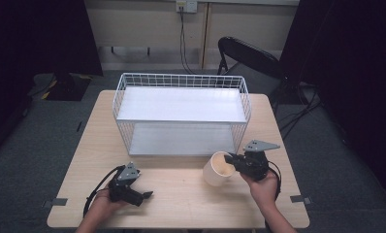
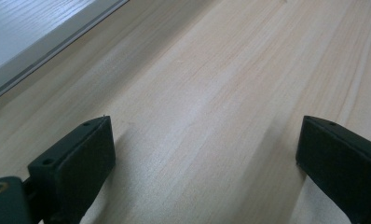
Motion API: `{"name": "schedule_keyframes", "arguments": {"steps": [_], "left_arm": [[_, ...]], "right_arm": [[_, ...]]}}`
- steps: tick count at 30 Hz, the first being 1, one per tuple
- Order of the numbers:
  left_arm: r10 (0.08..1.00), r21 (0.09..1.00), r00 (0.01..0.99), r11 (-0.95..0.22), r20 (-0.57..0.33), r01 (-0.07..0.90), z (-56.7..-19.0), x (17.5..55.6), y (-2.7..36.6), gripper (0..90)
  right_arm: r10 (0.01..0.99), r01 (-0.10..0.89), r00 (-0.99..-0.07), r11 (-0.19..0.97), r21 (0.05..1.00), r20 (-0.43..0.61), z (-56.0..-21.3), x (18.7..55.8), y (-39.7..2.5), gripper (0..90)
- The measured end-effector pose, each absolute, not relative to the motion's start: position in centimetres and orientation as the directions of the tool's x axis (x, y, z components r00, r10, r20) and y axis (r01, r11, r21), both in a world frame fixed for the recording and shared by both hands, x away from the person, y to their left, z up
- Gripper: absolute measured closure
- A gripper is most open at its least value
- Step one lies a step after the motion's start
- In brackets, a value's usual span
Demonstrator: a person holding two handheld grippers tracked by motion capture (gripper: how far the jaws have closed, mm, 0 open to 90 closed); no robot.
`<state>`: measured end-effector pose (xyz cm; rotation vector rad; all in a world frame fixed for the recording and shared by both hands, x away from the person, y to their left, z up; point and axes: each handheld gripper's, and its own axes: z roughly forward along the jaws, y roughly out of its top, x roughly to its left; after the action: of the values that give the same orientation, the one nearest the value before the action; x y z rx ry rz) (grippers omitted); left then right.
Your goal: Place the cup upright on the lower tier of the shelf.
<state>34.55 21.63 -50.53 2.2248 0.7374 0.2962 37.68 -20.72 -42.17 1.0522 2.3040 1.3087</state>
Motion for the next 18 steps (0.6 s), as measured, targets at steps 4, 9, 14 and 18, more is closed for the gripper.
{"name": "schedule_keyframes", "arguments": {"steps": [4,9,14,18], "left_arm": [[0.591,0.729,0.806,-0.545,-0.018,0.415,-50.5,34.6,21.6,4.0],[0.589,0.728,0.808,-0.545,-0.02,0.416,-50.5,34.6,21.6,3.8],[0.585,0.727,0.81,-0.549,-0.019,0.413,-50.5,34.6,21.6,3.3],[0.581,0.724,0.814,-0.557,-0.011,0.408,-50.5,34.6,21.6,2.7]], "right_arm": [[0.715,0.449,-0.693,0.328,0.831,0.092,-42.0,38.1,-20.3,82.0],[0.727,0.45,-0.681,0.324,0.832,0.085,-41.9,38.4,-19.7,82.0],[0.735,0.448,-0.673,0.316,0.836,0.083,-41.8,38.7,-19.3,82.1],[0.744,0.448,-0.664,0.314,0.837,0.076,-41.7,38.8,-18.9,82.1]]}}
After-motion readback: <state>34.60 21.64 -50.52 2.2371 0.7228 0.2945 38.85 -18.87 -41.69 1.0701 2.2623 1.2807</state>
